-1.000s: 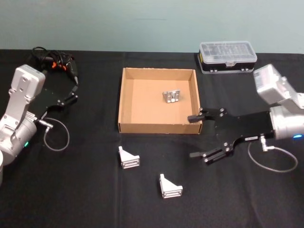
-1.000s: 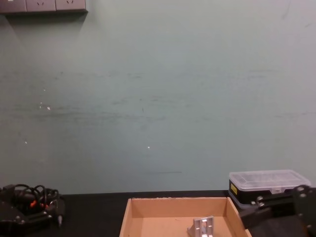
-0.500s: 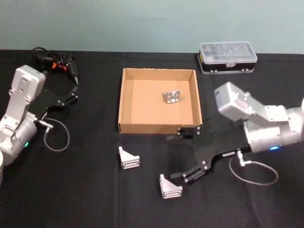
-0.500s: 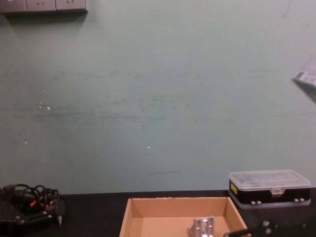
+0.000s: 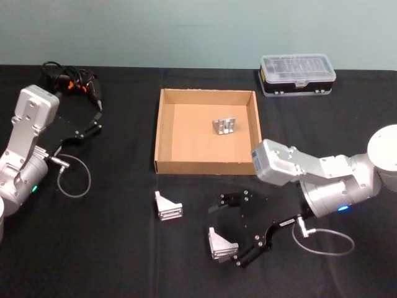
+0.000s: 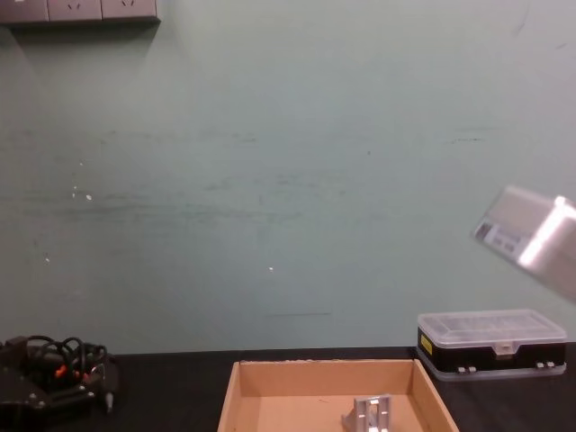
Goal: Use one hand to pick up the angle iron from the table and place it into the box.
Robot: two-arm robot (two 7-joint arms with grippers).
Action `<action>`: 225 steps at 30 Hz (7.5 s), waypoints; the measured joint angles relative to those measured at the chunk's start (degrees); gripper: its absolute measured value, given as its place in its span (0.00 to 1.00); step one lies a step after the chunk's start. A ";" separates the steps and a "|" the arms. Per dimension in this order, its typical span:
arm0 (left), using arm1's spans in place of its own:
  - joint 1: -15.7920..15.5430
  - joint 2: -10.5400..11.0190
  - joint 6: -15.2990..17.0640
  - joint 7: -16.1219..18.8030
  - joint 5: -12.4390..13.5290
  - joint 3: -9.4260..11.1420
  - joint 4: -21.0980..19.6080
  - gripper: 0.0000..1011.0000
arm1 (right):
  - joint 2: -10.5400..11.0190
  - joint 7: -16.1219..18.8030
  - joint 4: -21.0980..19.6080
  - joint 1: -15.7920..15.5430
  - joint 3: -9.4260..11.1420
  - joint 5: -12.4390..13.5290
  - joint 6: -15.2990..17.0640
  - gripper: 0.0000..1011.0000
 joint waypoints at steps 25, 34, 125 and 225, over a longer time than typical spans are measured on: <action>0.00 0.00 0.00 0.00 0.00 0.00 0.00 0.99 | -2.75 -1.90 4.62 2.74 -4.88 -1.79 0.68 0.99; 0.00 0.00 0.00 0.00 0.00 0.00 0.00 0.99 | -3.56 -2.03 6.12 3.13 -5.50 -1.53 0.44 0.99; 0.00 0.00 0.00 0.00 0.00 0.00 0.00 0.99 | -19.47 -17.24 30.70 10.71 3.55 -7.14 -8.14 0.51; 0.00 0.00 0.00 0.00 0.00 0.00 0.00 0.99 | -19.16 -5.06 24.38 8.54 -4.82 -1.60 -5.96 0.99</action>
